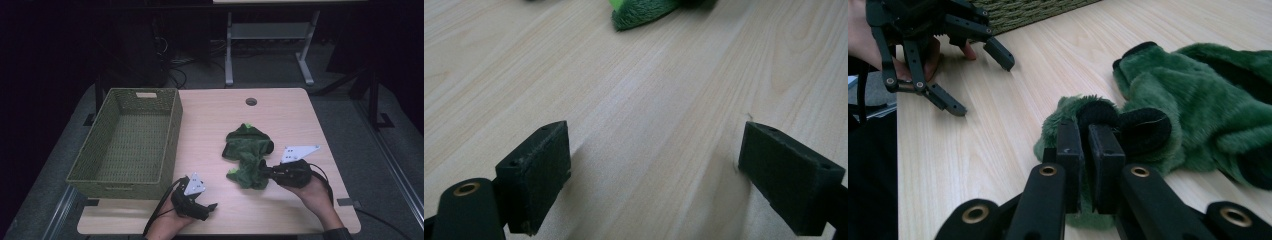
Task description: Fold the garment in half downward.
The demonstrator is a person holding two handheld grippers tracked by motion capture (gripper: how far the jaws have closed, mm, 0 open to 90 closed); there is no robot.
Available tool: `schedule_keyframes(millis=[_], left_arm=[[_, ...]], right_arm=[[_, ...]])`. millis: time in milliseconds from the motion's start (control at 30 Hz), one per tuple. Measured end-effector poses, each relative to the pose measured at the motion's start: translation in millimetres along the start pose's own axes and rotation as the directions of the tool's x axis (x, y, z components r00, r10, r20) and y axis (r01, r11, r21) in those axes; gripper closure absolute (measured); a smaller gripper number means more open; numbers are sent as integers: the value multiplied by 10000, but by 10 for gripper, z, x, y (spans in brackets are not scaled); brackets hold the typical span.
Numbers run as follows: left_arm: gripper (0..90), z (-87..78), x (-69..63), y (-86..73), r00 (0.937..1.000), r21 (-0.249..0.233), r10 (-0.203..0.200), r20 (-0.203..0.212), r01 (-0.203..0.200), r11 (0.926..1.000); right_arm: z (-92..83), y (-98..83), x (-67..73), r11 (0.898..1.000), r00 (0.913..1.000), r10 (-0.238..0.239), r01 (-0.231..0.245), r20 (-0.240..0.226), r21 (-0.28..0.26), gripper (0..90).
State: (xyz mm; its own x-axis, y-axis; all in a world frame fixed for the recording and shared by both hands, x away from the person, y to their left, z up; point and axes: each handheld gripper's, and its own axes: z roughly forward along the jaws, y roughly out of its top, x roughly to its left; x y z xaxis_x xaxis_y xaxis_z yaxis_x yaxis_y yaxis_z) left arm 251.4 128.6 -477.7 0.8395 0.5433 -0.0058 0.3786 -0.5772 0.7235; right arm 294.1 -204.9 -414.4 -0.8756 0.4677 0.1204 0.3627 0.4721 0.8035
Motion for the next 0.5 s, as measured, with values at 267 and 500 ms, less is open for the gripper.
schedule_keyframes(millis=[267, 500], left_arm=[[126, -2, 3, 0, 10000, 39, 42, -8, -42, 10000], [126, -3, 2, 1, 10000, 72, 38, 13, -38, 10000]], right_arm=[[31, 64, -34, 9993, 9997, 125, -117, 230, -347, 825], [103, 82, -205, 9964, 9936, 797, -772, 804, -346, 898]])
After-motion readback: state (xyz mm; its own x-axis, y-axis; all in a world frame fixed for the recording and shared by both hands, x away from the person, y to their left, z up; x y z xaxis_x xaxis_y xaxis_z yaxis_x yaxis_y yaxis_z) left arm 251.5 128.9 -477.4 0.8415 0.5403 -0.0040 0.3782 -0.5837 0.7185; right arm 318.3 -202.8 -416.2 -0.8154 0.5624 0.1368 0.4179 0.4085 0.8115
